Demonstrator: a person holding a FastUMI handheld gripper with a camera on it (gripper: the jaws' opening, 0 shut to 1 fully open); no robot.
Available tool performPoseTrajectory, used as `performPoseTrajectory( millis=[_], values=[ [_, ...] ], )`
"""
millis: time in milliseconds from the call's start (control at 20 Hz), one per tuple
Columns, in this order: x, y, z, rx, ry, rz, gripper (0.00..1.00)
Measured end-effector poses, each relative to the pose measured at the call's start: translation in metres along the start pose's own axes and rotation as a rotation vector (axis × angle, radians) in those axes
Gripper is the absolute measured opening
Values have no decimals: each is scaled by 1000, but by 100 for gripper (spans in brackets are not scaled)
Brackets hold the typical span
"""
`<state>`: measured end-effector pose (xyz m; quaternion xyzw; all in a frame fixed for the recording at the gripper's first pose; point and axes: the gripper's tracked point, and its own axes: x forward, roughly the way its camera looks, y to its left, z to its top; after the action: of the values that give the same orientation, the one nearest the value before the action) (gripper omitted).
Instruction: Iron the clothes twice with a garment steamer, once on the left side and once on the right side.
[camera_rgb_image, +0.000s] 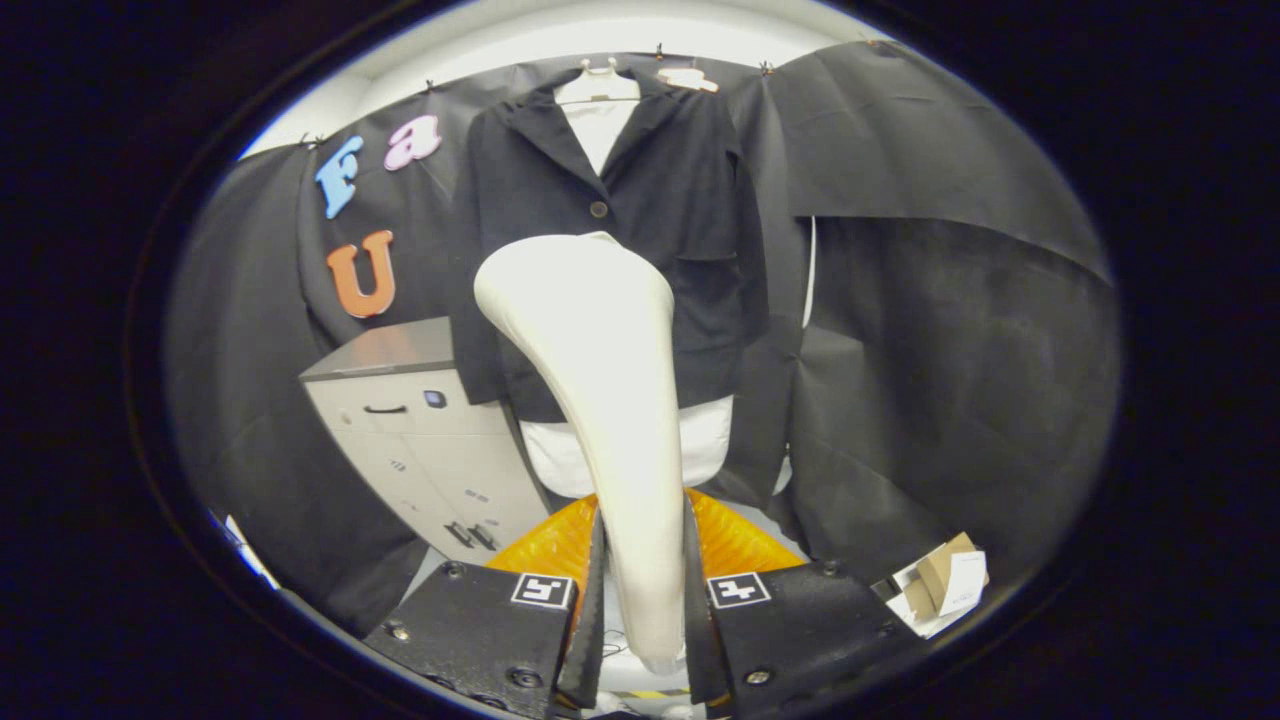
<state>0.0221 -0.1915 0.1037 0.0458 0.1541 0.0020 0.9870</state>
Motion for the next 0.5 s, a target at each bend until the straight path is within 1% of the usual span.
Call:
performPoseTrajectory(
  millis=[100, 250, 500],
  values=[
    [-21, 7, -6, 6, -8, 32, 36],
    [-41, 9, -17, -4, -17, 55, 36],
    [-77, 30, -26, -16, -40, 41, 36]
  ],
)
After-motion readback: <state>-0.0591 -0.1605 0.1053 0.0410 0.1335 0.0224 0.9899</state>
